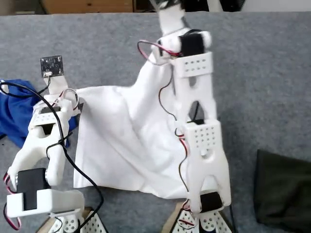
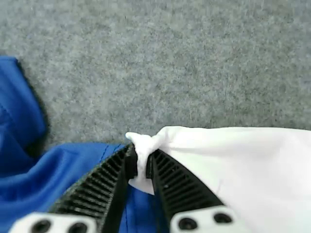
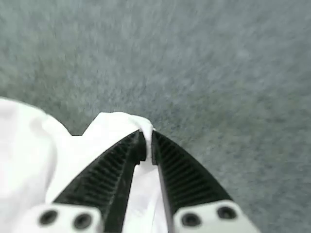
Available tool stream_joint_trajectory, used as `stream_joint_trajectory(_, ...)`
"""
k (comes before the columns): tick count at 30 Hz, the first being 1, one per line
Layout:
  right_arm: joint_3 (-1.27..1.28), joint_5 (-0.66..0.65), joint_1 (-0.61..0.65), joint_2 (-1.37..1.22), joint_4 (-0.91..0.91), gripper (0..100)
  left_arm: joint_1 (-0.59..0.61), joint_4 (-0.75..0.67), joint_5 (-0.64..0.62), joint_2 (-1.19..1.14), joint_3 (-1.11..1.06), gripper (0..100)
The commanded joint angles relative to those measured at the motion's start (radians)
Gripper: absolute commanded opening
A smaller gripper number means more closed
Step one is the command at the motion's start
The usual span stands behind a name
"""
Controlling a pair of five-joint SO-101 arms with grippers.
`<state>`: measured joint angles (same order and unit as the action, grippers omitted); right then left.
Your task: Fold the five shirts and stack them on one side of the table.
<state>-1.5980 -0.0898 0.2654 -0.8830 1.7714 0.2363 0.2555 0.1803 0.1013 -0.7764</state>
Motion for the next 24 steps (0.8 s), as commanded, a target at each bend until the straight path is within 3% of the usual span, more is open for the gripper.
stream_joint_trajectory(1,-0.004,-0.034,-0.027,0.243,0.015,0.4,-0.006,0.091,-0.008,0.036,0.120,2)
stream_joint_trajectory(8,0.013,-0.098,-0.036,0.572,0.015,0.4,-0.008,0.425,-0.103,0.272,0.377,2)
stream_joint_trajectory(14,0.239,-0.196,-0.033,0.931,0.015,0.4,-0.012,0.634,-0.127,0.487,0.488,2)
stream_joint_trajectory(19,0.529,-0.227,-0.033,1.198,0.002,0.4,-0.075,0.738,-0.126,0.624,0.436,2)
stream_joint_trajectory(24,0.728,-0.232,-0.036,1.334,-0.080,0.4,-0.092,0.707,-0.129,0.731,0.330,2)
